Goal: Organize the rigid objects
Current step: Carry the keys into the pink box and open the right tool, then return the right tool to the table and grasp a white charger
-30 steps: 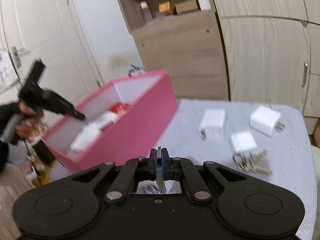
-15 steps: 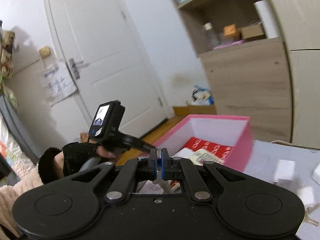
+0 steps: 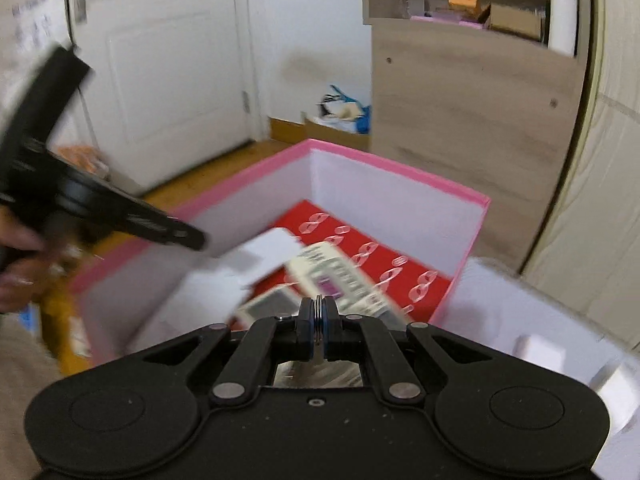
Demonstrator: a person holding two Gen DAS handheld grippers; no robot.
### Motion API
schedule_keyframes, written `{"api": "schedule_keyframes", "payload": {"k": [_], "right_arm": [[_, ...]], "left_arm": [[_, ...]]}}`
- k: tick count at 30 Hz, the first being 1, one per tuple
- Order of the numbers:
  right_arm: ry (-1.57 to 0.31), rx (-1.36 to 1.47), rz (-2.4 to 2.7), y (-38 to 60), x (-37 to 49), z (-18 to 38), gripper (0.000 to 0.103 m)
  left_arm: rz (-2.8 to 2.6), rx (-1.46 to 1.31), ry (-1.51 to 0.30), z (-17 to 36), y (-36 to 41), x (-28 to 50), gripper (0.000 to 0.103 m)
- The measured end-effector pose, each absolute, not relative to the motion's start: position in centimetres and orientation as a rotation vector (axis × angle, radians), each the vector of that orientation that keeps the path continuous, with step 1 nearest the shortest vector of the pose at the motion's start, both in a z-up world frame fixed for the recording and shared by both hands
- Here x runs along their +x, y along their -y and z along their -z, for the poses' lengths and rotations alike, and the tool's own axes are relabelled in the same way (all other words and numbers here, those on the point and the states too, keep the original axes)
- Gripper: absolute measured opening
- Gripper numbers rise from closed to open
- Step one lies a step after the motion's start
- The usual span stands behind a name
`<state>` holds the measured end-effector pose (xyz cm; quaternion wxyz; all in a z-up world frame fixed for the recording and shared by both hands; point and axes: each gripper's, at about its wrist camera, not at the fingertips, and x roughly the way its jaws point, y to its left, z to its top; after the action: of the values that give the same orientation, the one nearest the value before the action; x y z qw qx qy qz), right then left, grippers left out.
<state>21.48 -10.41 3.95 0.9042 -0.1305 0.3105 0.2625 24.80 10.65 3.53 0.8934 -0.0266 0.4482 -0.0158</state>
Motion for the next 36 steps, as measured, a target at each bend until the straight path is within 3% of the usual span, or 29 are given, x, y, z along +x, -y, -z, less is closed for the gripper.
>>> {"api": "schedule_keyframes", "payload": {"k": [6, 8, 10, 21, 36], "right_arm": [[-0.645, -0.263, -0.485, 10.1, 24.2, -4.2, 0.008], [-0.629, -0.223, -0.485, 10.7, 24.1, -4.6, 0.019], [-0.609, -0.160, -0.501, 11.8, 23.3, -5.2, 0.024], [-0.560, 0.000, -0.410, 20.8, 16.4, -6.4, 0.032], [-0.634, 0.072, -0.175, 30.1, 13.5, -1.4, 0.041]], "left_arm": [[0.032, -0.054, -0.930, -3.5, -10.7, 24.7, 0.005], [0.031, -0.053, -0.930, -3.5, -10.7, 24.8, 0.005], [0.031, -0.053, -0.930, -3.4, -10.6, 24.8, 0.005], [0.031, -0.062, -0.934, -3.3, -10.8, 24.8, 0.005], [0.034, -0.081, -0.940, -3.4, -11.0, 24.9, 0.005]]}}
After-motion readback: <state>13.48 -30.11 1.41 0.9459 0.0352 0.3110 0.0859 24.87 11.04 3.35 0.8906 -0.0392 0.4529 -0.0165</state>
